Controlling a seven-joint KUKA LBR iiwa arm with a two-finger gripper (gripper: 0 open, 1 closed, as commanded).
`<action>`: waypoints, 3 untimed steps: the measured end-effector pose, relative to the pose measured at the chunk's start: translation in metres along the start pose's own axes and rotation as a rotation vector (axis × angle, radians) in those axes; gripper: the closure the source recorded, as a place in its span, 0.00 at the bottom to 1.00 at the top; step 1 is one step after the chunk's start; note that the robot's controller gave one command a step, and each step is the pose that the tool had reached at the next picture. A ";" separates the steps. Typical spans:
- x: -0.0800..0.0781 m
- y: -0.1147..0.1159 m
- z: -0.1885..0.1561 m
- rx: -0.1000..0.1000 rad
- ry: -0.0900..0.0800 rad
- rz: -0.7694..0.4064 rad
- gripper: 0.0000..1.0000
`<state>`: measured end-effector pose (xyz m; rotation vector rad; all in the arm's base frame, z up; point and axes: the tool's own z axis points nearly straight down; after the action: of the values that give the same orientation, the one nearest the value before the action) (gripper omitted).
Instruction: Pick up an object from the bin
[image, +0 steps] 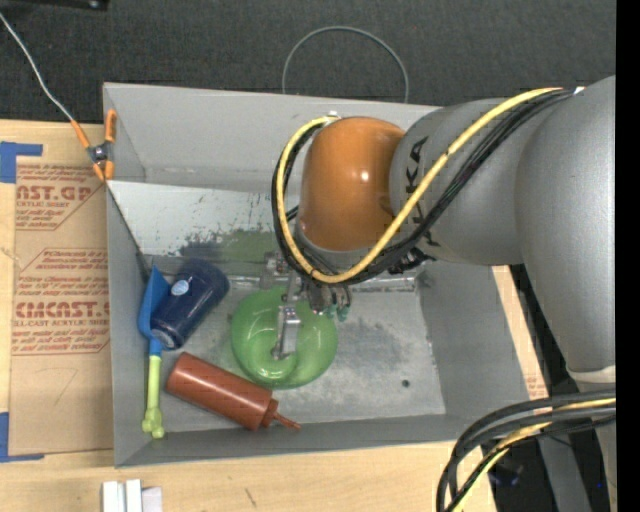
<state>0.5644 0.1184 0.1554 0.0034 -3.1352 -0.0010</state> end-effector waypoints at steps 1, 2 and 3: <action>-0.002 -0.001 -0.005 -0.001 -0.008 0.002 0.00; -0.010 -0.021 0.083 -0.001 -0.013 -0.052 1.00; -0.010 -0.021 0.083 -0.002 -0.013 -0.052 1.00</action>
Offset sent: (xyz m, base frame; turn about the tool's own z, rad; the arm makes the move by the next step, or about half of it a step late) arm 0.0061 -0.0210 -0.0854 -0.0539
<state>0.5743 0.0973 0.0726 0.0848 -3.1475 -0.0041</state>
